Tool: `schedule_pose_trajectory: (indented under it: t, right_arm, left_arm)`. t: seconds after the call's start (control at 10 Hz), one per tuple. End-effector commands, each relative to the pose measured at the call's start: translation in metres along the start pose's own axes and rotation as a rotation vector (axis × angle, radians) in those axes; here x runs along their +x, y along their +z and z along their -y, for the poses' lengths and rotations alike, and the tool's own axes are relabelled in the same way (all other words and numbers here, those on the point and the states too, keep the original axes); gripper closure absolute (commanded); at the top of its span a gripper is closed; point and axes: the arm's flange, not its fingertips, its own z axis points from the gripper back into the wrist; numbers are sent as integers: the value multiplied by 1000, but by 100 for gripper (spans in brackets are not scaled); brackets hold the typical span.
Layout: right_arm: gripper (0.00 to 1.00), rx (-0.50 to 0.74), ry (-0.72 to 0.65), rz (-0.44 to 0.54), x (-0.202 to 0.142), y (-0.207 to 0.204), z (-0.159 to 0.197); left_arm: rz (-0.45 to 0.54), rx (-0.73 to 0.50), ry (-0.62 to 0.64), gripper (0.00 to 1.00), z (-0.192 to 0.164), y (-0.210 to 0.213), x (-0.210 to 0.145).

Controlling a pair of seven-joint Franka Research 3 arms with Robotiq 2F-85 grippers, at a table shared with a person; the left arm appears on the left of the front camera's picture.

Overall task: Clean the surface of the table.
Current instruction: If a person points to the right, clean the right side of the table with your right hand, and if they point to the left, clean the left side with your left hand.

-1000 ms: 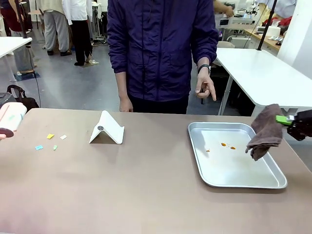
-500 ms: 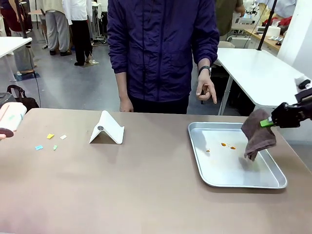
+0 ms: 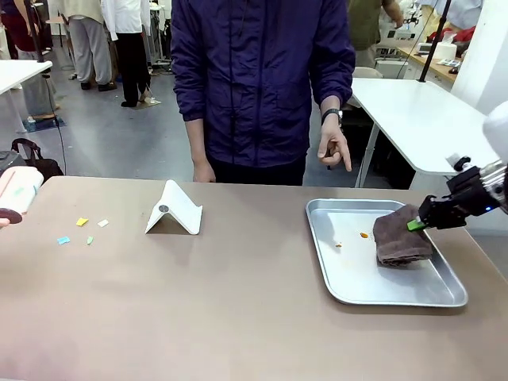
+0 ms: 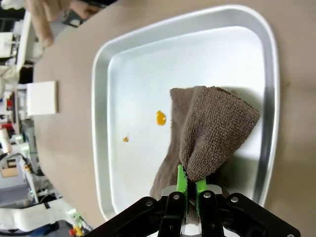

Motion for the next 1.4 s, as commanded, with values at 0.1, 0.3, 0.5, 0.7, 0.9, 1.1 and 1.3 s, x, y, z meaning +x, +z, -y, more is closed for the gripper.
schedule_pose_trajectory:
  t: [0.1, 0.3, 0.5, 0.7, 0.9, 1.1, 1.3]
  right_arm:
    - [93, 53, 7, 27, 23, -40, 0]
    - [93, 75, 25, 28, 22, -52, -6]
    - [93, 90, 66, 4, 19, -60, -18]
    - [93, 112, 120, -35, 16, -73, -37]
    - [93, 117, 165, -67, 16, -90, -59]
    - [93, 131, 212, -101, 17, -105, -81]
    - [93, 126, 259, -127, 16, -116, -100]
  left_arm:
    - [-2, 0, 15, 100, 6, 0, 0]
    - [-2, 0, 15, 100, 6, 0, 0]
    - [-2, 0, 15, 100, 6, 0, 0]
    - [-2, 0, 15, 100, 6, 0, 0]
    - [-2, 0, 15, 100, 6, 0, 0]
    - [-2, 0, 15, 100, 6, 0, 0]
    - [-2, 0, 15, 100, 6, 0, 0]
